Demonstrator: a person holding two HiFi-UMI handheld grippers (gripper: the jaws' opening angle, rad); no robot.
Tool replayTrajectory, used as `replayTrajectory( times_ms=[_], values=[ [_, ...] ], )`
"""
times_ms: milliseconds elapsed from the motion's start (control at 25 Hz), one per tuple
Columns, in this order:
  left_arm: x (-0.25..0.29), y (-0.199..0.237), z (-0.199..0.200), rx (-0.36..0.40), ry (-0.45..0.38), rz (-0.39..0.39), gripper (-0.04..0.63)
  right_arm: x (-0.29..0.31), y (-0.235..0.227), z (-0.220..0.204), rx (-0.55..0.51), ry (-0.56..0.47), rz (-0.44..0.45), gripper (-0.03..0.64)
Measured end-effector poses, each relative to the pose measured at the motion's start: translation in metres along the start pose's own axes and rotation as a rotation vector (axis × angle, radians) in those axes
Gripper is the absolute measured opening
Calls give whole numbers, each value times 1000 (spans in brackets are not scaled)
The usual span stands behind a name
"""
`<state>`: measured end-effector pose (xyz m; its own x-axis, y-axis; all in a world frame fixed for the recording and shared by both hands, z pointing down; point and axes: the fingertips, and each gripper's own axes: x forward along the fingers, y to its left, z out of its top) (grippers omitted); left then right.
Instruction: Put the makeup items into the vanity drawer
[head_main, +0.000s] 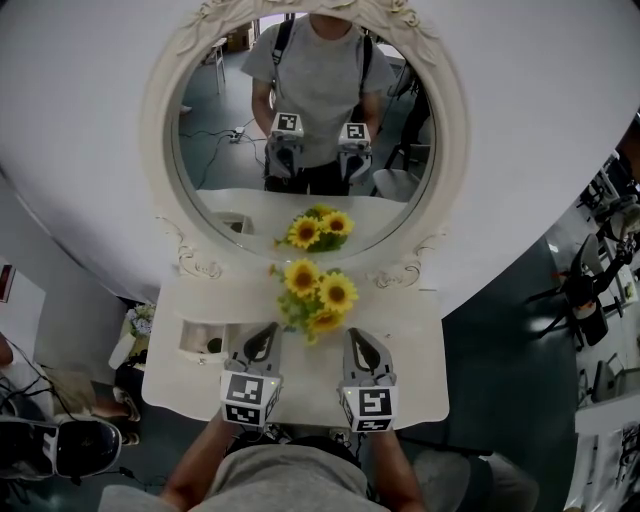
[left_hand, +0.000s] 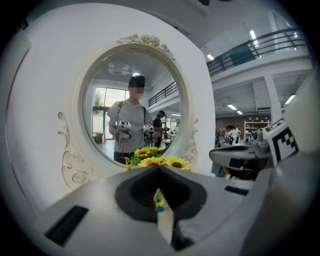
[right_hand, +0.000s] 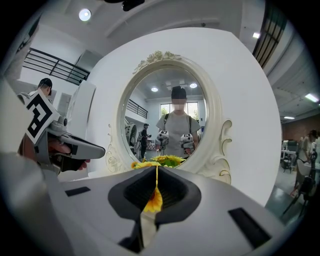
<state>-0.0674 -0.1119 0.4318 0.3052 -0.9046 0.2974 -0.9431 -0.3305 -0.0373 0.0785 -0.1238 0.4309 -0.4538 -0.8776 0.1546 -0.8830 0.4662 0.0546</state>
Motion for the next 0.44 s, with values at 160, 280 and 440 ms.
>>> replayTrajectory(
  times_ms=[160,280,440],
  values=[
    [0,1,-1,-2,4,4,0,1,0,0,0,0,5,23],
    [0,1,-2,-1,5,7,0,2,0,0,0,-1,7,23],
    [0,1,-3,-3,12,11,0,2,-1,0,-1,0,9,23]
  ],
)
